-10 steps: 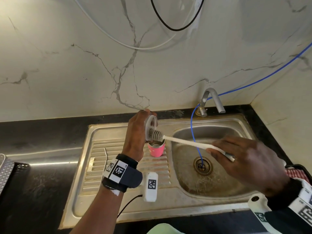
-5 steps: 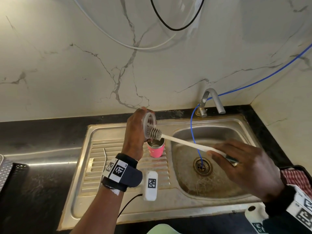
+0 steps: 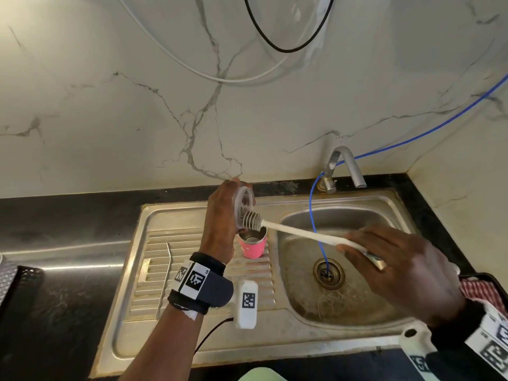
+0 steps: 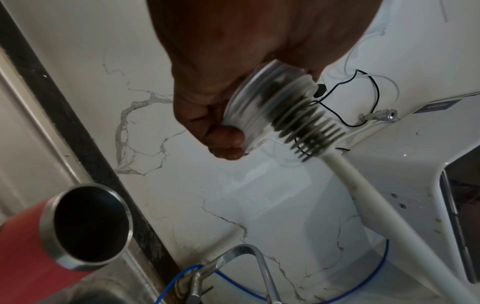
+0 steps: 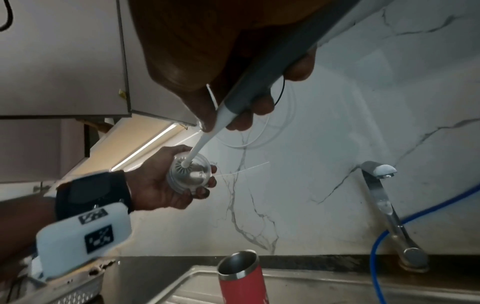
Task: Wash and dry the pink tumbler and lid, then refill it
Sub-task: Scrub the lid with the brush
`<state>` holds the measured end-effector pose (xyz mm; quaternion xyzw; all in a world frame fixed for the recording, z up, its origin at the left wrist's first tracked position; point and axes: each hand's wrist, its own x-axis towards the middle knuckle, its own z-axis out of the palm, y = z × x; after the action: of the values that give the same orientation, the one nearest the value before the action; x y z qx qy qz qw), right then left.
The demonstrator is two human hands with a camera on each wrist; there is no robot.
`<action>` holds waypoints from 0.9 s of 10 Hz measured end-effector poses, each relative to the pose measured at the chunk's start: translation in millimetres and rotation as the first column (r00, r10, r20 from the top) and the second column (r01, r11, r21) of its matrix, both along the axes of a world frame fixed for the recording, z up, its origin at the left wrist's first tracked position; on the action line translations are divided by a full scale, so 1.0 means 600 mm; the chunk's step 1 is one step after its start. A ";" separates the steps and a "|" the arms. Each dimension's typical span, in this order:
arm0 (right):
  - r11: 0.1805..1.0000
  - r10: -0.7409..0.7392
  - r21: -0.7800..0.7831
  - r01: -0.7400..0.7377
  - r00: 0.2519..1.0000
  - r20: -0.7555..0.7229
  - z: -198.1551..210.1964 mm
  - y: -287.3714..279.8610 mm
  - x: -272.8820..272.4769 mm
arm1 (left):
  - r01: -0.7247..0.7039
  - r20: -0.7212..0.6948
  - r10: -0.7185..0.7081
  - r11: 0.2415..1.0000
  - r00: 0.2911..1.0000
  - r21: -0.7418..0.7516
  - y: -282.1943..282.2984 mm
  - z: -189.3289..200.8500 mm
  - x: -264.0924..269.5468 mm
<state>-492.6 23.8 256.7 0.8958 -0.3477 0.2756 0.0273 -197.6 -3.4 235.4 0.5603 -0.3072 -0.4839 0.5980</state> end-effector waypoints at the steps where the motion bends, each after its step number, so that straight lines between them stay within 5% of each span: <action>1: 0.997 -0.080 0.014 0.080 0.996 0.039 -0.001 -0.009 0.002 | 0.047 0.052 -0.046 0.999 0.998 -0.014 0.007 -0.014 0.000; 4: 0.997 -0.032 -0.070 0.034 0.999 0.028 -0.012 0.004 0.003 | -0.009 -0.021 0.009 1.000 1.000 -0.022 0.017 -0.006 0.004; 6: 0.986 -0.166 0.020 0.165 0.985 0.049 -0.015 -0.021 0.005 | 0.072 0.044 -0.070 0.997 0.997 -0.035 0.026 -0.012 -0.005; 7: 0.995 -0.099 -0.029 0.100 0.994 0.041 -0.009 -0.006 0.012 | 0.068 0.116 -0.056 0.993 0.992 -0.100 0.029 -0.001 0.000; 8: 0.994 -0.050 -0.093 0.052 0.998 0.026 -0.006 0.001 0.008 | 0.021 0.028 -0.019 0.998 0.999 -0.057 0.026 -0.003 0.006; 9: 0.985 -0.136 -0.101 0.141 0.989 0.050 -0.010 -0.012 0.002 | 0.053 0.058 -0.048 0.995 0.997 -0.089 0.029 -0.008 0.000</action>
<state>-491.6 16.8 250.7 0.8606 -0.3947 0.3102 0.0857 -197.6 13.9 230.8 0.5381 -0.3594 -0.4688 0.6013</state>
